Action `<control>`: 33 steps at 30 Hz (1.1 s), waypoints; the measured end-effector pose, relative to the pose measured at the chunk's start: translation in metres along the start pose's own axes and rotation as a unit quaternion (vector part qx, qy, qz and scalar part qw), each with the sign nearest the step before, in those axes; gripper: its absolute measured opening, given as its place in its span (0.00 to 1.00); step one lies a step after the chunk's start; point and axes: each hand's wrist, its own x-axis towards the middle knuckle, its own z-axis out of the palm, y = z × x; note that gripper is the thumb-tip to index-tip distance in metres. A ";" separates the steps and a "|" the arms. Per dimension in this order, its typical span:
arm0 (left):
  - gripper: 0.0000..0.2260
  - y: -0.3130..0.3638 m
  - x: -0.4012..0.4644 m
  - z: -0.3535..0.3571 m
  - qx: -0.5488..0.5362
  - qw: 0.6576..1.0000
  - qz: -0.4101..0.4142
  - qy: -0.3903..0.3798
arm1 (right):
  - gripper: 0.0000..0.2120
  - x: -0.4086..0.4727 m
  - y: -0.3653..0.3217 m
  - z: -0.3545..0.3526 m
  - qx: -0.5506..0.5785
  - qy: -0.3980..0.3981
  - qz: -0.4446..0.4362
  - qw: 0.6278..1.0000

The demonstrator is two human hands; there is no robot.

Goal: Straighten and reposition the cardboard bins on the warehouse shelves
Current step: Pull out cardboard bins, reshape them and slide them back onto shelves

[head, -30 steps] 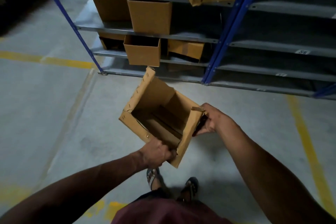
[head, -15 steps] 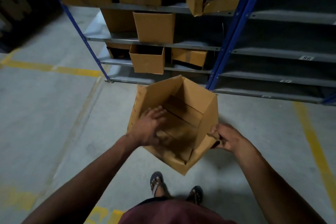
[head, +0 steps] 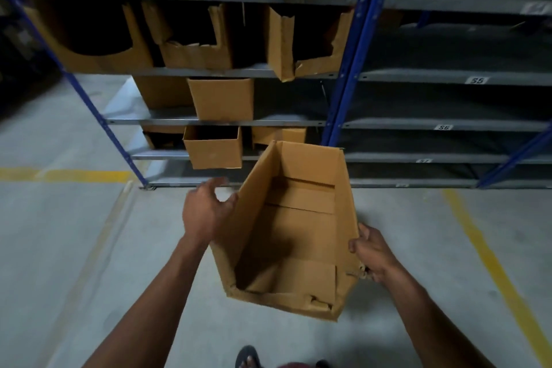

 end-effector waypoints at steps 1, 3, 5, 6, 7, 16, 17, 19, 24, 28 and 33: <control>0.31 -0.007 0.012 0.007 -0.036 0.992 -0.076 -0.097 | 0.25 0.002 0.001 0.000 -0.018 0.002 -0.010 1.000; 0.37 -0.020 0.025 0.023 -0.110 0.947 -0.174 -0.246 | 0.24 0.005 0.001 0.001 -0.064 0.008 -0.041 0.997; 0.29 -0.035 0.030 0.045 -0.125 0.928 -0.188 -0.296 | 0.21 0.007 -0.002 0.002 -0.096 0.015 -0.066 0.993; 0.25 -0.039 0.032 0.054 -0.117 0.932 -0.174 -0.296 | 0.22 0.008 -0.003 0.002 -0.101 0.015 -0.074 0.992; 0.23 -0.042 0.034 0.063 -0.101 0.940 -0.159 -0.285 | 0.23 0.009 -0.004 0.001 -0.106 0.014 -0.079 0.991; 0.18 -0.014 0.101 0.111 -0.046 0.962 -0.082 -0.255 | 0.33 0.096 -0.013 -0.030 -0.096 0.058 -0.098 0.989; 0.16 -0.002 0.111 0.115 -0.026 0.968 -0.067 -0.239 | 0.33 0.111 -0.017 -0.033 -0.089 0.067 -0.092 0.990; 0.15 0.019 0.133 0.126 0.003 0.977 -0.053 -0.208 | 0.34 0.145 -0.028 -0.038 -0.077 0.080 -0.086 0.990; 0.17 0.052 0.186 0.157 0.000 0.976 -0.092 -0.198 | 0.32 0.220 -0.055 -0.051 -0.067 0.087 -0.081 0.991; 0.20 0.060 0.216 0.179 -0.020 0.974 -0.125 -0.190 | 0.33 0.264 -0.065 -0.056 -0.057 0.083 -0.077 0.992; 0.20 0.064 0.251 0.204 -0.018 0.973 -0.140 -0.184 | 0.33 0.306 -0.075 -0.053 -0.059 0.095 -0.058 0.992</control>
